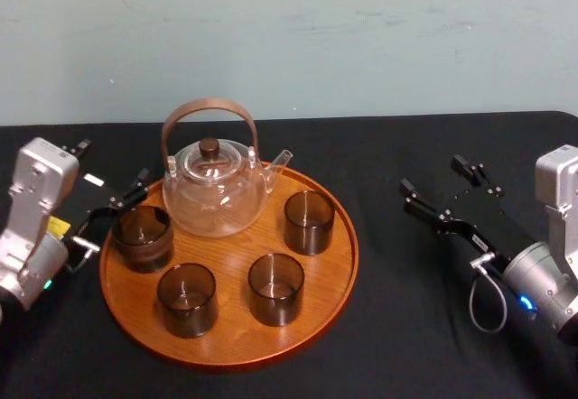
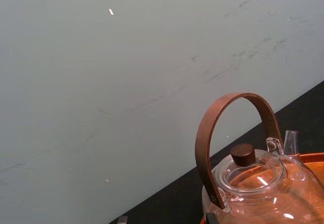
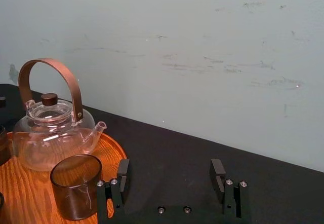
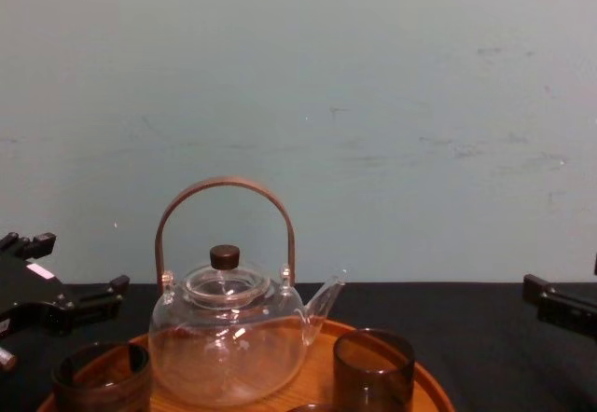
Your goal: Pick up the glass from the table and place it on the tray.
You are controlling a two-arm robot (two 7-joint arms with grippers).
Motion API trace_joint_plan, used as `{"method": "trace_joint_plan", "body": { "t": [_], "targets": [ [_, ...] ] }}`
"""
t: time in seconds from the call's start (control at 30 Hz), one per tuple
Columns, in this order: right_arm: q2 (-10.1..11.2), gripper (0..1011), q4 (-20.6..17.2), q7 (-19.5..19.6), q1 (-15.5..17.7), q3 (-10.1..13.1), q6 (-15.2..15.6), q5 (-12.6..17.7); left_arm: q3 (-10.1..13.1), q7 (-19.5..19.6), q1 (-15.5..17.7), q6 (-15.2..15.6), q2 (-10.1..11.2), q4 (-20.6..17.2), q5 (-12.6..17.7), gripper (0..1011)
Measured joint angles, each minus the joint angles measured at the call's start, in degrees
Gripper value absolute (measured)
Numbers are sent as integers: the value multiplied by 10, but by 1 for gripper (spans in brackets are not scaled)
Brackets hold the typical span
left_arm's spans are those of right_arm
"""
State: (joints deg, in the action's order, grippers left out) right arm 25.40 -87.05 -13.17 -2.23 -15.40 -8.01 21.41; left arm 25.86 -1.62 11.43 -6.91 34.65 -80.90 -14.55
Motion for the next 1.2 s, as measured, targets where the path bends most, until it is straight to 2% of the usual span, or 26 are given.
{"method": "trace_joint_plan", "body": {
  "t": [1.2],
  "targets": [
    [1, 1002, -1, -1, 0, -1, 0, 2, 0, 0, 0, 0, 0, 0, 0, 1001]
  ]
}}
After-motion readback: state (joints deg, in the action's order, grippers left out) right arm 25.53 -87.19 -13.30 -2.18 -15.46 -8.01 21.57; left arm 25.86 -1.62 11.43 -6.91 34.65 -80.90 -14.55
